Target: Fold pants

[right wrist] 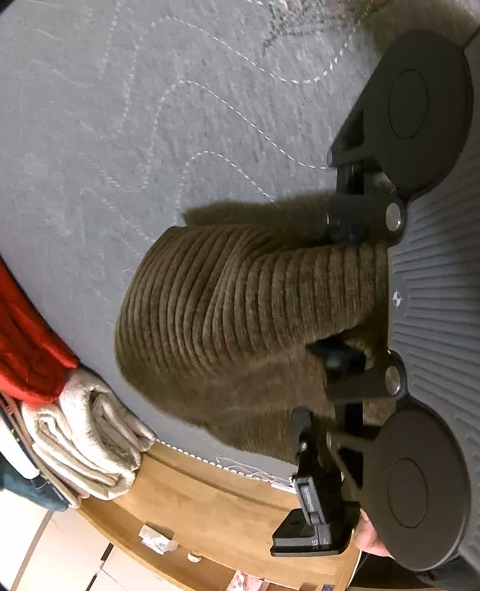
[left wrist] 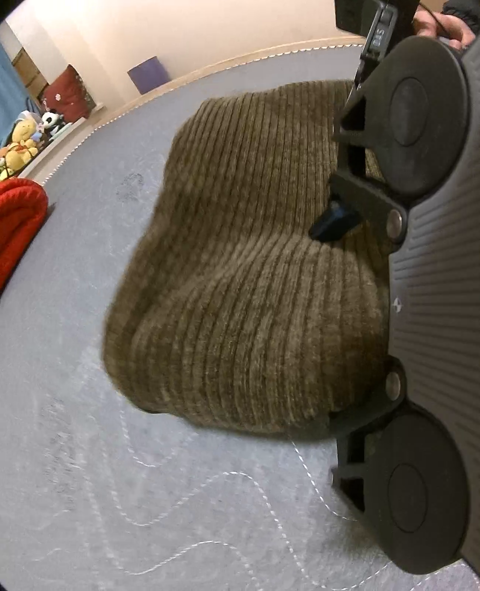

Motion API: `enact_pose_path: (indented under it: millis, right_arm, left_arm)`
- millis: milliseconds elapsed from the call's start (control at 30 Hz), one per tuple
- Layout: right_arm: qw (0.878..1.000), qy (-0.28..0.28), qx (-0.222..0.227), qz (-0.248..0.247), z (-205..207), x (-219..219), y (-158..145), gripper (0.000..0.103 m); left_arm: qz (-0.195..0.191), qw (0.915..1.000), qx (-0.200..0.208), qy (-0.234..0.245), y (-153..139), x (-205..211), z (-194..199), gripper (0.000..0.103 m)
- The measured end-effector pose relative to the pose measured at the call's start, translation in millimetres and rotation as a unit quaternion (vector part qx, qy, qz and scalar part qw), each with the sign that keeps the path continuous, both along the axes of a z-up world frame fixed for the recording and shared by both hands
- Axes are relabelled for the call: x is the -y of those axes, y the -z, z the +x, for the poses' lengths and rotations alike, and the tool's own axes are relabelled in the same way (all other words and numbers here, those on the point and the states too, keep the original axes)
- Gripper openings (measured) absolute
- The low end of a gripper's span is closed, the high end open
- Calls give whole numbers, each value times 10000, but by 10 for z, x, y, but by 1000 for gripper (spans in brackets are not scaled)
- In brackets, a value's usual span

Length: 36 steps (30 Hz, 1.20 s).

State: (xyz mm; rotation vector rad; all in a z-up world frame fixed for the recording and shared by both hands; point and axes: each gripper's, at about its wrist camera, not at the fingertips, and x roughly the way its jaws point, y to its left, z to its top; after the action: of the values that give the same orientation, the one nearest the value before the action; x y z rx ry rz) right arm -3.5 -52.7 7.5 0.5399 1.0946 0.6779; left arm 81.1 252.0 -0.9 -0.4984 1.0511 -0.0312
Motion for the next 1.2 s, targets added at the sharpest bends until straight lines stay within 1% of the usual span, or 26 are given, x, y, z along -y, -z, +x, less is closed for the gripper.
enact_pose_path:
  millis: [33, 67, 133, 200, 400, 433, 467, 500, 533, 567, 600, 633, 667, 700, 767, 800, 867, 900, 933, 967, 1000, 1033, 1067, 1100, 1133, 1200]
  right_arm:
    - [9999, -2, 128, -1, -16, 41, -60, 39]
    - [9996, 16, 286, -47, 24, 21, -135, 38]
    - [9978, 137, 633, -128, 22, 136, -317, 37]
    - [9963, 295, 806, -54, 101, 306, -442, 37]
    - [9872, 441, 1527, -148, 313, 950, -877, 38]
    - [9859, 407, 1607, -212, 375, 1025, -907, 38]
    - [9851, 387, 1649, -290, 462, 1077, -922, 40]
    - [9853, 390, 1616, -386, 562, 1128, -909, 42]
    - [9855, 440, 1548, -544, 657, 1165, -877, 50]
    - [9831, 625, 1504, -835, 726, 1239, -823, 62]
    - [9761, 989, 1508, -1213, 760, 1318, -771, 66]
    - [9671, 1393, 1475, -1537, 785, 1394, -729, 68]
    - [9645, 1560, 1382, -1622, 800, 1455, -697, 67]
    - [9678, 1561, 1283, -1499, 803, 1515, -671, 67]
    - [9736, 1328, 1342, -1285, 752, 1520, -663, 66]
    - [9734, 1103, 1489, -1350, 711, 1485, -667, 65]
    - [9687, 539, 1811, -1608, 612, 1363, -632, 62]
    - [9688, 215, 1784, -1707, 562, 1352, -548, 61]
    - [9694, -230, 1573, -1873, 554, 1274, -427, 61]
    - [9650, -723, 1329, -2141, 537, 1179, -265, 59]
    - [9558, -1001, 1330, -2422, 500, 1124, -143, 60]
    - [9523, -1058, 1385, -2507, 494, 1127, -113, 60]
    - [9569, -1008, 1288, -2399, 543, 1153, -148, 60]
    - [9639, -913, 1174, -2210, 610, 1187, -224, 60]
    - [9681, -792, 1189, -2060, 664, 1240, -326, 57]
    - [9692, -447, 1509, -1896, 766, 1269, -560, 57]
  left_arm:
    - [-16, 9999, 104, 45, -40, 57, 24, 60]
    - [-45, 9996, 248, 128, -103, 133, 42, 55]
    - [-10, 9982, 522, 305, -205, 306, 70, 54]
    - [148, 9949, 859, 506, -336, 554, 102, 53]
    - [14, 9832, 1673, 725, -539, 1244, 389, 53]
    - [-9, 9818, 1743, 760, -533, 1341, 468, 56]
    - [73, 9814, 1748, 787, -506, 1441, 555, 64]
    - [439, 9817, 1669, 804, -478, 1548, 635, 70]
    - [1065, 9794, 1559, 719, -456, 1664, 675, 81]
    - [1886, 9693, 1486, 529, -450, 1771, 674, 80]
    - [2865, 9466, 1430, 372, -435, 1915, 681, 80]
    - [3319, 9311, 1456, 414, -426, 1999, 664, 78]
    - [3453, 9235, 1591, 516, -451, 2061, 631, 75]
    - [3301, 9258, 1740, 604, -503, 2077, 581, 74]
    - [2802, 9361, 1959, 829, -596, 2109, 474, 74]
    - [2644, 9376, 2040, 966, -617, 2113, 359, 74]
    - [2527, 9360, 2077, 1296, -589, 2182, 274, 74]
    - [2455, 9362, 1999, 1525, -515, 2206, 255, 74]
    - [2353, 9382, 1789, 1798, -453, 2233, 227, 74]
    - [2331, 9405, 1395, 2042, -312, 2266, 247, 74]
    - [2429, 9402, 1021, 2157, -183, 2299, 233, 74]
    - [2709, 9316, 783, 2291, -38, 2348, 216, 74]
    - [2958, 9202, 766, 2448, 27, 2411, 178, 75]
    - [3012, 9173, 815, 2473, 20, 2437, 161, 74]
    - [2931, 9223, 812, 2386, -22, 2439, 165, 74]
    - [2639, 9373, 889, 2094, -139, 2391, 199, 74]
